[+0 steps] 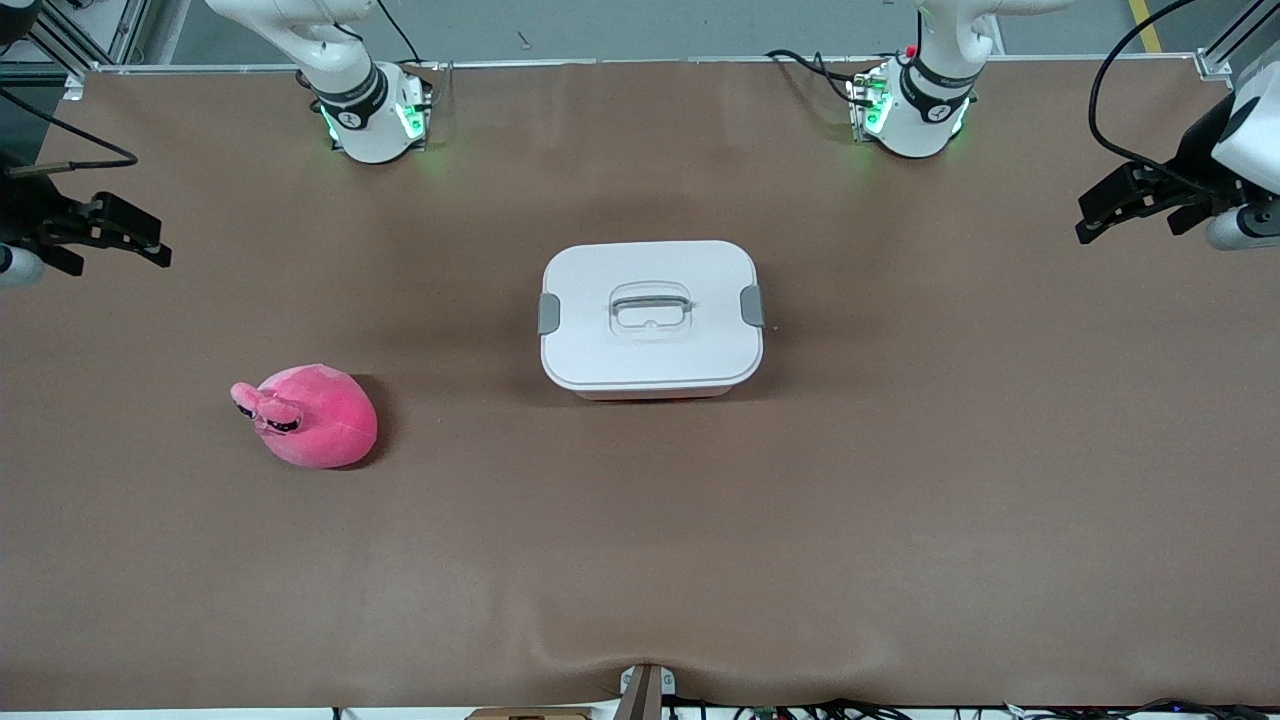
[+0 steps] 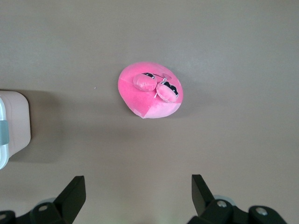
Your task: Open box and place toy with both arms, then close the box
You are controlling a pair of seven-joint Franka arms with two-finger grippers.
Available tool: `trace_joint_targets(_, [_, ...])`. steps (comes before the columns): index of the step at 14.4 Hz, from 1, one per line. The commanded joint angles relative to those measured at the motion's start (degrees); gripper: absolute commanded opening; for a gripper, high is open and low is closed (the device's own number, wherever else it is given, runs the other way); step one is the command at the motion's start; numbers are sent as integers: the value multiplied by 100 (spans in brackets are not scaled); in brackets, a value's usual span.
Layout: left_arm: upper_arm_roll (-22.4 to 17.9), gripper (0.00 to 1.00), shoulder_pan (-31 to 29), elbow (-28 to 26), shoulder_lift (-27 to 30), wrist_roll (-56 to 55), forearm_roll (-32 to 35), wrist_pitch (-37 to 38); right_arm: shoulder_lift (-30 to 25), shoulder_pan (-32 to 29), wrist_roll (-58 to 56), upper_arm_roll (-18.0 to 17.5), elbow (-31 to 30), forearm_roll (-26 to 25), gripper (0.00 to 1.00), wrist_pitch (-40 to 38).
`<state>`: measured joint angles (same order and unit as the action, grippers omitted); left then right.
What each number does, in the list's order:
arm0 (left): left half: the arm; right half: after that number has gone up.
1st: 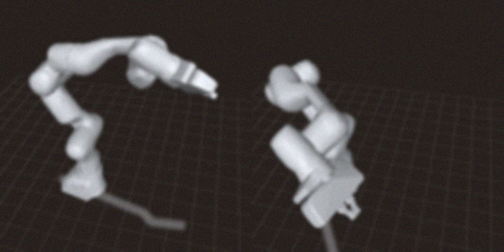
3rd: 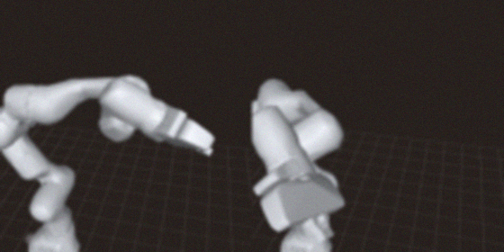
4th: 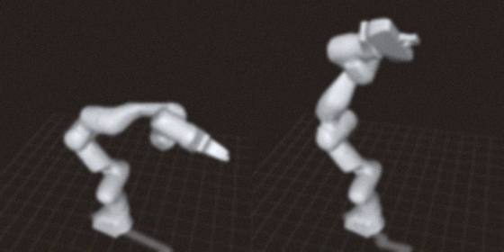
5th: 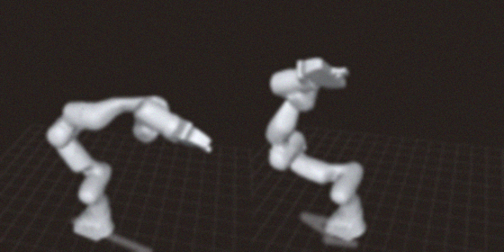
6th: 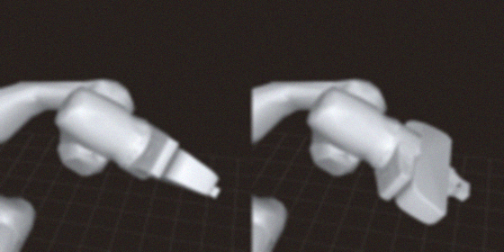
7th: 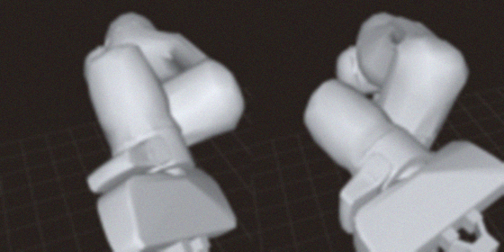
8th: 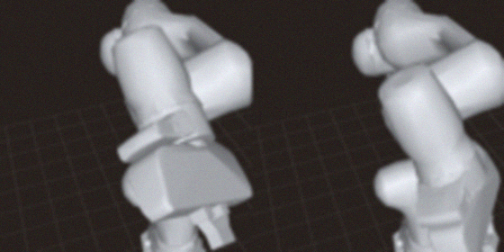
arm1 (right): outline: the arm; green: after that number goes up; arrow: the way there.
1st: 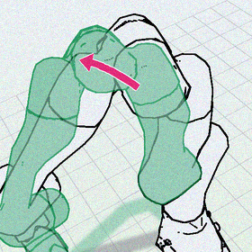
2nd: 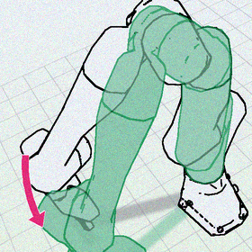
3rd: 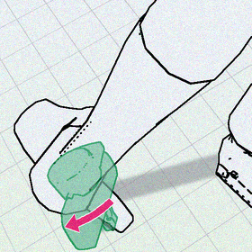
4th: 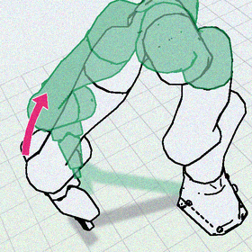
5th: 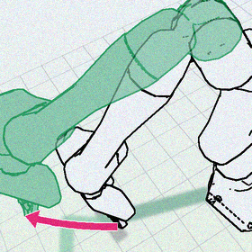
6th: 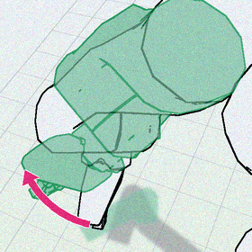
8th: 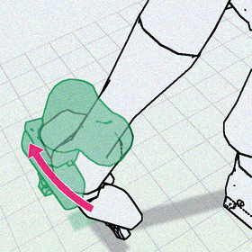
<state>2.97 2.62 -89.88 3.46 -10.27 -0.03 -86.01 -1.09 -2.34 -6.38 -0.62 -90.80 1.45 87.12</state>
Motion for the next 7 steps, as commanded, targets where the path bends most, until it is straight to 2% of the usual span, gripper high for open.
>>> trace_joint_targets(1, [11, 100, -25, 102, -56, 61, 74, 32, -40, -4, 14, -8, -26, -92, 100, 16])
trace_joint_targets(7, [2, 100, -51, 190, -223, 61, 82, 32, -40, -13, 14, -8, -26, -92, 100, 16])
